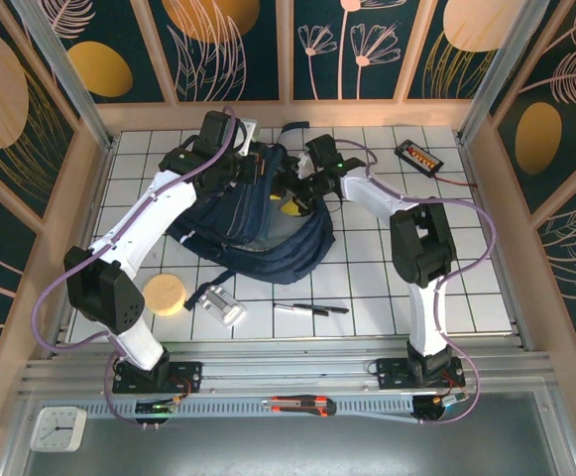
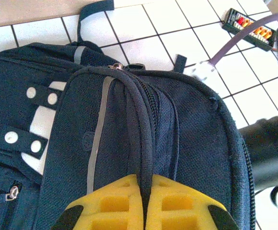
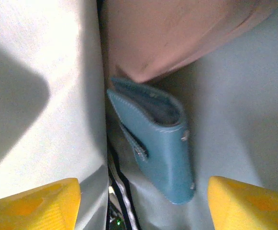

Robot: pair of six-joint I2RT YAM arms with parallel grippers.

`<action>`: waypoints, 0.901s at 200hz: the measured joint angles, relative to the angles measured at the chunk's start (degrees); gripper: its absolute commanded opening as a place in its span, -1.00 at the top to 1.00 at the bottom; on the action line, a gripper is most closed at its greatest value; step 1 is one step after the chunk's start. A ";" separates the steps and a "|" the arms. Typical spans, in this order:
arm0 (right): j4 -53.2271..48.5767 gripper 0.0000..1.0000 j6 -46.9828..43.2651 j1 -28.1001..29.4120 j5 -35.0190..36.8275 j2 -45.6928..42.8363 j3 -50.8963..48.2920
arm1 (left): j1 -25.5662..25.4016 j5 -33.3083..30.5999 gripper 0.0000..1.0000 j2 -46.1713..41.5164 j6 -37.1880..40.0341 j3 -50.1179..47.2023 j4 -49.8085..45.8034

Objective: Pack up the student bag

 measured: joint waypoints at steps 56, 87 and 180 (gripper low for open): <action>-1.22 -0.81 -2.43 -7.43 6.78 -15.47 -7.39 | 0.00 0.00 1.00 0.11 -0.02 0.00 0.00; -2.19 -0.99 -4.46 -8.94 10.14 -23.61 -14.93 | 0.00 0.48 1.00 0.55 -0.35 0.24 0.02; -2.89 -0.99 -5.31 -9.05 15.30 -31.15 -29.55 | 0.00 2.19 -0.97 2.99 -3.13 3.65 0.76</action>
